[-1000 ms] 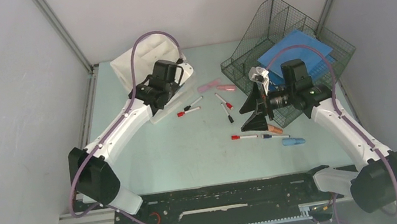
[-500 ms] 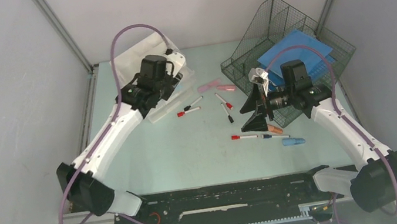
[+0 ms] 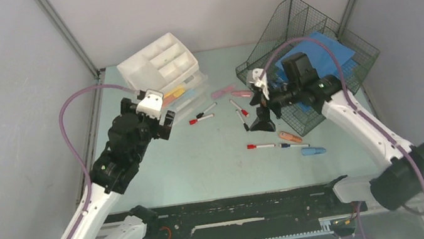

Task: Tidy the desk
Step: Pick up the stationery from the center of the board.

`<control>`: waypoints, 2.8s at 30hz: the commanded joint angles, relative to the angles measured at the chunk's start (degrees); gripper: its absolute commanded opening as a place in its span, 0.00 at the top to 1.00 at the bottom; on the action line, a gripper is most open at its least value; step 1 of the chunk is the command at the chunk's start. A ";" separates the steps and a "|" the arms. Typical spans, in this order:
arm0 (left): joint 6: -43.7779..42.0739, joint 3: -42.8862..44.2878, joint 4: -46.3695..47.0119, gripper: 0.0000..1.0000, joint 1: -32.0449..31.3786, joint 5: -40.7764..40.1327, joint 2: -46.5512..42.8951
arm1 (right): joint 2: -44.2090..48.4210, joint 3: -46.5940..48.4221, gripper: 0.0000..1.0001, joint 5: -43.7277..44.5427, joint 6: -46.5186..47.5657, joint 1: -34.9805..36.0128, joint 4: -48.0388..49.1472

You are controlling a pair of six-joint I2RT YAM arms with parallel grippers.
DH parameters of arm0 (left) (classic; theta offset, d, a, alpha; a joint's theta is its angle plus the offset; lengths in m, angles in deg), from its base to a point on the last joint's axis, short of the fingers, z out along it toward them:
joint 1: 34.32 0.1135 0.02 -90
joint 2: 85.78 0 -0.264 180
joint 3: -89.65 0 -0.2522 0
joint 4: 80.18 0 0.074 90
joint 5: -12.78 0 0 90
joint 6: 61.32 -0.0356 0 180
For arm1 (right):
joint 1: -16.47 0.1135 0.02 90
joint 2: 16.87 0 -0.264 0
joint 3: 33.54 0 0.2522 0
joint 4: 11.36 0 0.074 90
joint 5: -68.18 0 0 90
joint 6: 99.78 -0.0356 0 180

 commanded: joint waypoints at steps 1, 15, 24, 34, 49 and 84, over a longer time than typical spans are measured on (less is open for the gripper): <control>1.78 -6.02 8.41 0.00 1.00 -3.48 -4.46 | -10.66 13.85 0.01 6.40 10.74 1.53 -7.80; 2.96 -9.08 11.95 0.00 1.11 -4.40 -6.85 | -50.36 54.10 0.23 23.35 32.79 5.03 -25.75; 2.44 -9.05 11.85 0.00 1.21 -4.92 -6.91 | -62.35 60.25 0.27 27.54 43.51 5.12 -18.41; 1.88 -9.14 11.85 0.00 2.02 -5.27 -7.06 | -69.28 62.28 0.33 29.58 44.20 4.88 -7.95; 1.75 -9.23 11.85 0.00 2.66 -4.52 -7.45 | -64.81 56.04 0.38 16.04 42.11 2.35 -2.21; 1.05 -9.75 12.20 0.00 3.12 -4.94 -6.80 | -70.78 56.04 0.38 20.14 52.02 1.47 -1.63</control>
